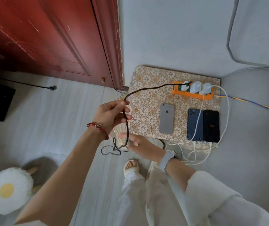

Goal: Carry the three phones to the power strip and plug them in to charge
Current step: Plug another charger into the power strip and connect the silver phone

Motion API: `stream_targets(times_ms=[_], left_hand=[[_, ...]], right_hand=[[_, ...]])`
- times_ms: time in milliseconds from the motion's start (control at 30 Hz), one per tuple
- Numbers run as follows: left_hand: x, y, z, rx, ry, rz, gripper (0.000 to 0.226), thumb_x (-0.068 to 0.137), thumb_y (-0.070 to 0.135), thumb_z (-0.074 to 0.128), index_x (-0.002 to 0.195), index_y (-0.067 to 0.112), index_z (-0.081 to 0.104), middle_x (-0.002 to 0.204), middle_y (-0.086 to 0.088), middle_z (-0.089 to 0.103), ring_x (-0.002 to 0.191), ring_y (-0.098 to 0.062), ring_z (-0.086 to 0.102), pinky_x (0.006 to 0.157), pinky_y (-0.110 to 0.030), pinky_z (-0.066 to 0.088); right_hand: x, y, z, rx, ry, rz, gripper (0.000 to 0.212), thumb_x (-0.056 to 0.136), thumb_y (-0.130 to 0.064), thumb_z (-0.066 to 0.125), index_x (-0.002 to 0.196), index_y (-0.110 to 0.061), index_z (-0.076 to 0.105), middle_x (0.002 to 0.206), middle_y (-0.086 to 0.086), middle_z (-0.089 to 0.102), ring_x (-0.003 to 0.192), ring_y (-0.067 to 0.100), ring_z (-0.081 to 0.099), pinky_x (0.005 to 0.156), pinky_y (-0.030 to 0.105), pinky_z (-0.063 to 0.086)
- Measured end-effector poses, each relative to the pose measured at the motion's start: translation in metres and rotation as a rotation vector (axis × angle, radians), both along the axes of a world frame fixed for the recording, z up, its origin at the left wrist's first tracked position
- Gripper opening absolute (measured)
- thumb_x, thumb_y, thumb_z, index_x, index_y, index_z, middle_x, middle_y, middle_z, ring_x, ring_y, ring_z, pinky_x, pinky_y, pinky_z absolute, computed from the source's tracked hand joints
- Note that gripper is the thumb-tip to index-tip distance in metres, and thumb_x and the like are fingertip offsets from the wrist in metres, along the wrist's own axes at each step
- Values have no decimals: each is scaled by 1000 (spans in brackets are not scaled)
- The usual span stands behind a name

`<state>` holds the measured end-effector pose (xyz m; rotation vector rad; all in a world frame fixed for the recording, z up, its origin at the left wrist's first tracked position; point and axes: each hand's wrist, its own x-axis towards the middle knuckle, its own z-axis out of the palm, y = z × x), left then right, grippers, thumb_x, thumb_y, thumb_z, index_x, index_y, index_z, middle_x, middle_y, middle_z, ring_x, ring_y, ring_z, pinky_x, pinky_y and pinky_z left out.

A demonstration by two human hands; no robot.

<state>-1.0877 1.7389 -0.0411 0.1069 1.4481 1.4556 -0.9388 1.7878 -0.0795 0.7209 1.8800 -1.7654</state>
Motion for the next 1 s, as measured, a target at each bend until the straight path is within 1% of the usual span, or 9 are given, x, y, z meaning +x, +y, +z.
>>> stream_targets(times_ms=[167, 267, 367, 500, 600, 700, 800, 933, 1000], left_hand=[[2, -9, -4, 0, -116, 75, 16, 91, 11, 47, 94, 2, 60, 60, 4, 68, 58, -13, 67, 47, -14, 51], [6, -22, -14, -64, -91, 70, 22, 93, 16, 43, 105, 11, 60, 97, -3, 70, 83, -17, 69, 74, -27, 57], [34, -45, -26, -167, 39, -146, 39, 92, 31, 40, 128, 20, 44, 119, 0, 58, 105, -15, 59, 96, -30, 40], [93, -69, -36, -215, 226, -394, 27, 94, 27, 39, 108, 16, 59, 100, 2, 62, 89, 7, 55, 80, -14, 37], [104, -71, -36, -237, 238, -229, 21, 93, 4, 39, 84, 10, 57, 66, -2, 54, 57, 6, 57, 66, -15, 47], [89, -66, -27, -166, -7, 29, 27, 95, 10, 34, 76, 13, 53, 53, 3, 53, 55, -9, 61, 65, -29, 56], [65, -61, -18, -15, -207, 167, 30, 96, 17, 31, 76, 15, 53, 54, 7, 57, 56, -14, 62, 60, -32, 58], [40, -57, -16, -40, -298, 414, 32, 96, 19, 33, 76, 12, 56, 56, 0, 60, 57, -18, 65, 59, -34, 59], [34, -60, -22, -111, -305, 521, 26, 95, 19, 39, 83, 10, 59, 68, -4, 66, 67, -22, 69, 62, -36, 59]], right_hand=[[11, -18, 13, -237, -37, -120, 22, 90, -2, 43, 97, 3, 63, 95, -4, 72, 94, 2, 65, 89, 18, 49], [19, -4, 22, -279, -26, -408, 16, 92, -5, 45, 92, -5, 61, 105, 12, 68, 103, 25, 65, 90, 35, 54], [13, 21, 36, -459, 88, -715, 16, 93, -7, 43, 91, -6, 59, 106, 15, 69, 98, 32, 67, 80, 34, 58], [1, 47, 47, -489, 245, -881, 18, 93, -8, 44, 92, -6, 62, 106, 16, 70, 95, 30, 68, 72, 29, 58], [4, 44, 38, -233, 161, -847, 18, 94, -20, 46, 99, -15, 63, 112, 11, 67, 84, 21, 67, 66, 28, 55], [22, 23, 15, -43, -32, -626, 27, 92, -17, 44, 116, -20, 55, 129, 3, 55, 101, 18, 58, 81, 29, 50], [44, -13, -5, -124, -169, -349, 33, 90, -5, 44, 121, -6, 56, 128, 9, 56, 117, 22, 52, 97, 28, 44], [57, -42, -7, -256, -289, -192, 34, 92, -14, 38, 78, 1, 66, 76, 21, 68, 83, 25, 61, 104, 45, 38], [61, -37, -4, -328, -291, -304, 49, 98, -28, 26, 65, -9, 57, 51, 8, 50, 60, 24, 56, 102, 50, 40]])
